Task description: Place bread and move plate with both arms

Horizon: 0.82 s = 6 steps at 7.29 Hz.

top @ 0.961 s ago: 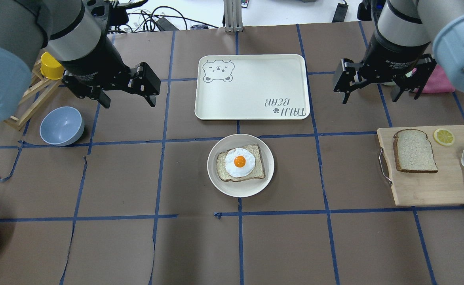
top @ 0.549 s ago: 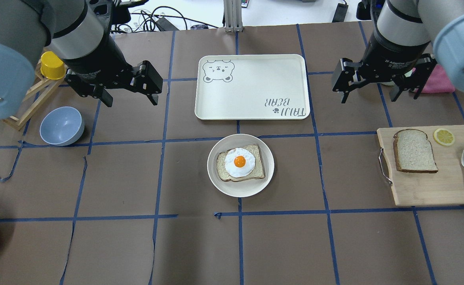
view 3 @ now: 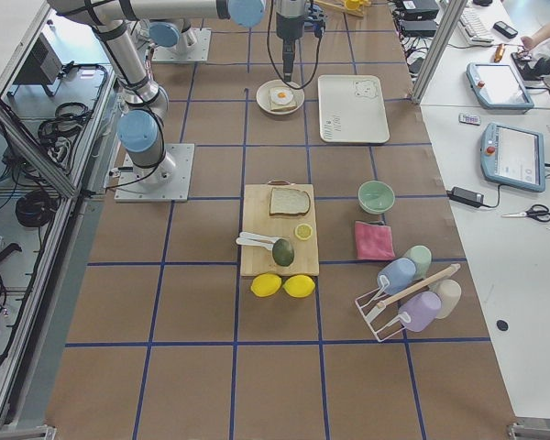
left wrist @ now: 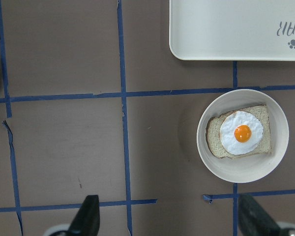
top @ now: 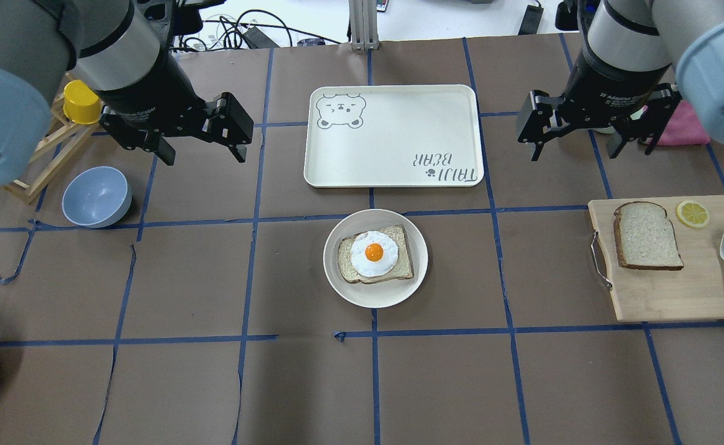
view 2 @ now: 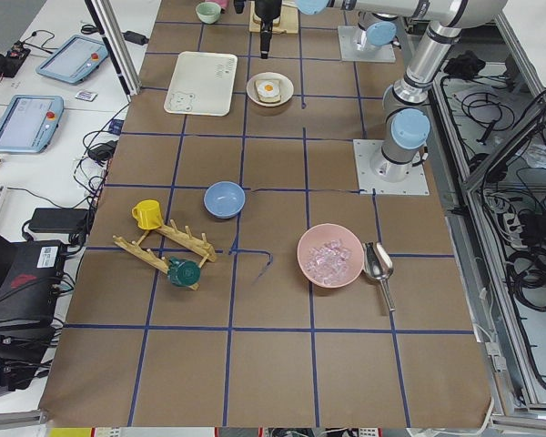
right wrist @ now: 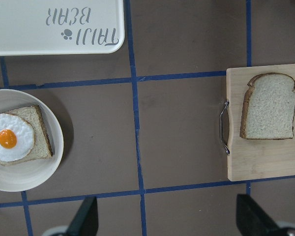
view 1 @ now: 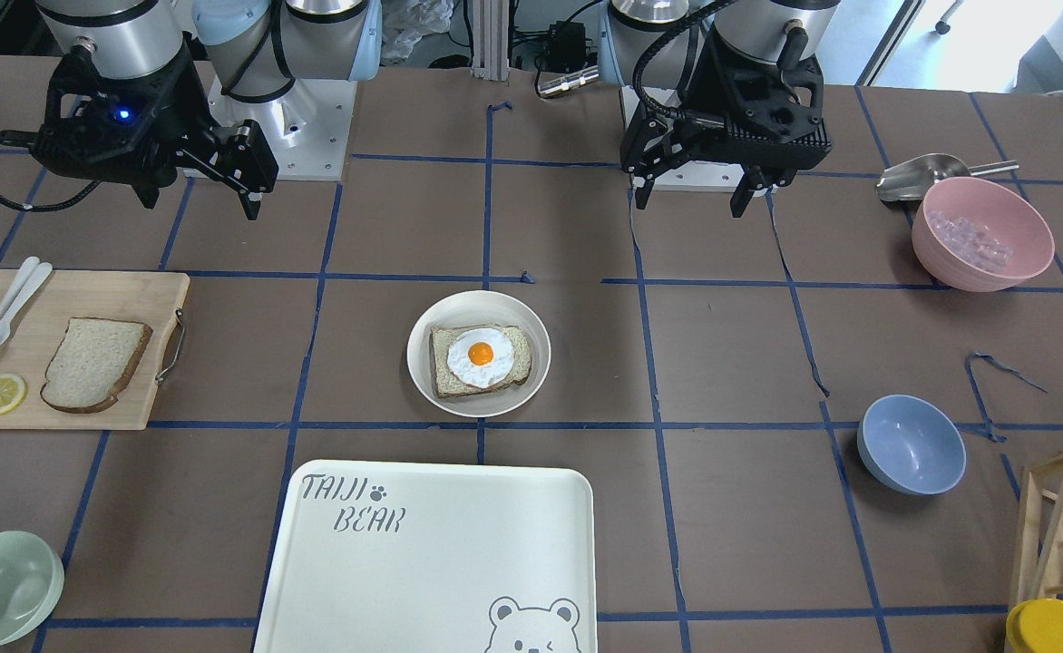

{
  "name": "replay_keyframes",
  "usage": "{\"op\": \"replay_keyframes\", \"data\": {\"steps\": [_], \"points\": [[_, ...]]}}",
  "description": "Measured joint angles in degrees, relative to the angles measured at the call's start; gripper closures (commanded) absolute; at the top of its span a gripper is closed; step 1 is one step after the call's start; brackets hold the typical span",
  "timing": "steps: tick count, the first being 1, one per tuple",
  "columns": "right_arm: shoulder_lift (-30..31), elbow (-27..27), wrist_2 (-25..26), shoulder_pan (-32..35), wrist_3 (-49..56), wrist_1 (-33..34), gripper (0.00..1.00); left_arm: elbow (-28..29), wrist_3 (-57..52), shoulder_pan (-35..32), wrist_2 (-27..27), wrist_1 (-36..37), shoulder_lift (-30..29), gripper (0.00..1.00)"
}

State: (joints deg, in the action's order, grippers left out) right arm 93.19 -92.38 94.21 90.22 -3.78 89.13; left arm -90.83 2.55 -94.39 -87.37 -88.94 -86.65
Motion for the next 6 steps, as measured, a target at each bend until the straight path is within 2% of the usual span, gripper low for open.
{"op": "replay_keyframes", "data": {"steps": [6], "points": [[-2.0, -0.4, -1.1, -1.8, 2.2, 0.5, 0.00, 0.0, -0.1, 0.0, 0.0, -0.1, 0.2, 0.00]]}}
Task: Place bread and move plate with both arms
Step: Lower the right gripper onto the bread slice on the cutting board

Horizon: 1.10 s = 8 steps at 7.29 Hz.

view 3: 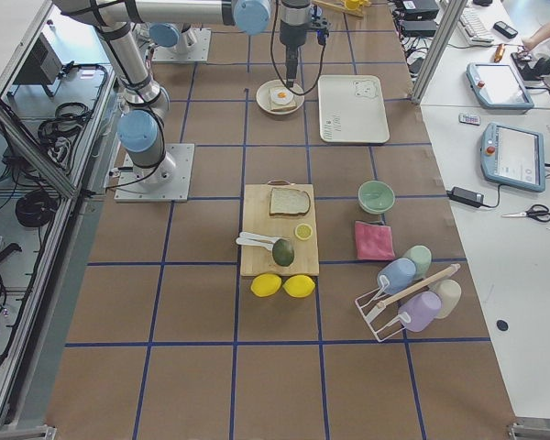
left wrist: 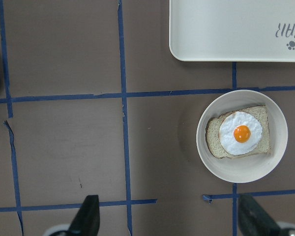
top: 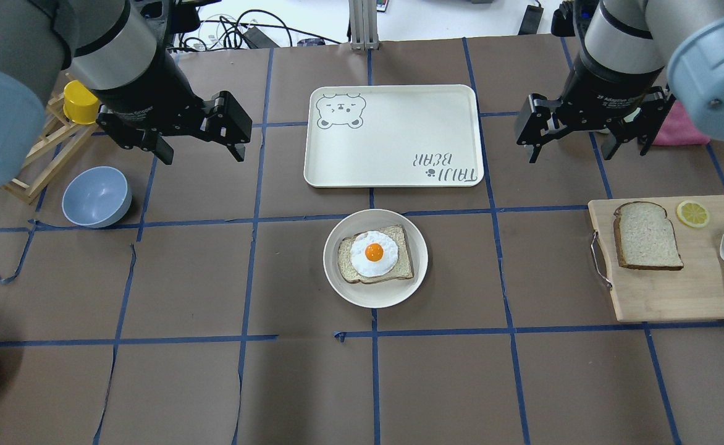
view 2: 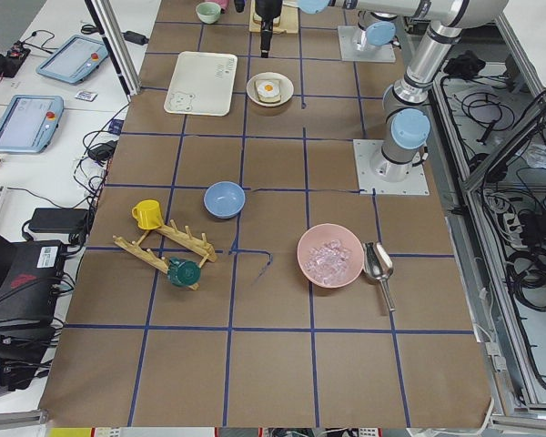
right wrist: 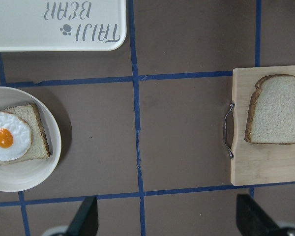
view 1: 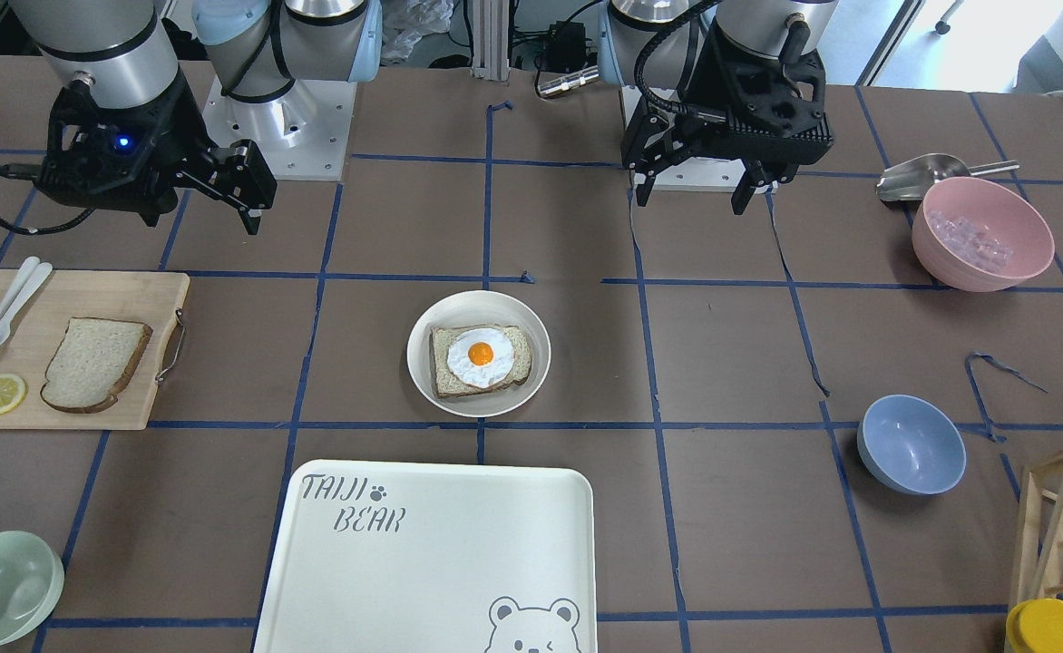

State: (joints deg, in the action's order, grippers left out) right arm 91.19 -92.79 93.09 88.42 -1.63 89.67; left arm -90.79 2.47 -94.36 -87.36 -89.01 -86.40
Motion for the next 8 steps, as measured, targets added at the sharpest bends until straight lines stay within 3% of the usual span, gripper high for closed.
{"op": "replay_keyframes", "data": {"steps": [4, 5, 8], "points": [[-6.0, -2.3, 0.5, -6.0, 3.7, 2.5, 0.01, -0.1, -0.2, 0.0, 0.0, 0.0, 0.0, 0.00], [-7.8, -4.0, 0.6, -8.8, 4.9, 5.7, 0.10, -0.1, -0.2, 0.0, 0.0, 0.0, 0.0, 0.00], [-11.4, -11.1, 1.2, -13.8, 6.4, 19.8, 0.17, -0.3, -0.1, 0.0, 0.0, 0.0, 0.1, 0.00]]}}
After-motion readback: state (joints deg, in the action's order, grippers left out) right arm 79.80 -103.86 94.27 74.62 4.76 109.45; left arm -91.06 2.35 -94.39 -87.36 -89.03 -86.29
